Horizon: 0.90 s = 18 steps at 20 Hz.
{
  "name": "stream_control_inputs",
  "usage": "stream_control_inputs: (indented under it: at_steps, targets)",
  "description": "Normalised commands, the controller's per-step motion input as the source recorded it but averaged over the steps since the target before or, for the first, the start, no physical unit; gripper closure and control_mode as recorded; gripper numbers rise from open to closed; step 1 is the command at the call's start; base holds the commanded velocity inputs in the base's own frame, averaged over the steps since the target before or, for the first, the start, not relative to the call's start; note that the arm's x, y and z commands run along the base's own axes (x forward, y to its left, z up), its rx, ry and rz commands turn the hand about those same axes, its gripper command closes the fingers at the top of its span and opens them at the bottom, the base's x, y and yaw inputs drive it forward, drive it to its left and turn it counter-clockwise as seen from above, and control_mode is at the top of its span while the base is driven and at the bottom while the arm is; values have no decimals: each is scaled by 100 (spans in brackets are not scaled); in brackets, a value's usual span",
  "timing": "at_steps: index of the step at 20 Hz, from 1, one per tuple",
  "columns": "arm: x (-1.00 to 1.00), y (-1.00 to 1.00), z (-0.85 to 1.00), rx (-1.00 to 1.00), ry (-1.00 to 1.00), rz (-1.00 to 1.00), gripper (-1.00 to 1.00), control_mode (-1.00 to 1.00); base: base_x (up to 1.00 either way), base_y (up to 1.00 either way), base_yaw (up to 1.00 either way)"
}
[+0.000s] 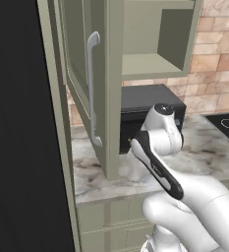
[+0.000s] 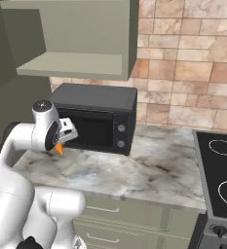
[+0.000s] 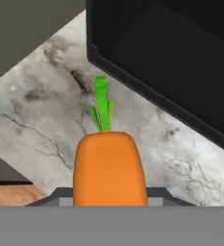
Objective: Pick the carrot from the counter and place it in the cabinet. Then close the cabinet.
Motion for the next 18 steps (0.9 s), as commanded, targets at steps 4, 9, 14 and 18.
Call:
stream_control_inputs:
  at_steps: [4, 9, 14, 18]
  targets:
    - [0, 0, 100, 2, -18, -10, 100, -100, 0, 0, 0]
    - [0, 0, 100, 7, -14, -10, 100, -100, 0, 0, 0]
    - [0, -1, 100, 11, -10, -9, 100, -100, 0, 0, 0]
    - [0, -3, 98, 10, -10, -10, 100, -100, 0, 0, 0]
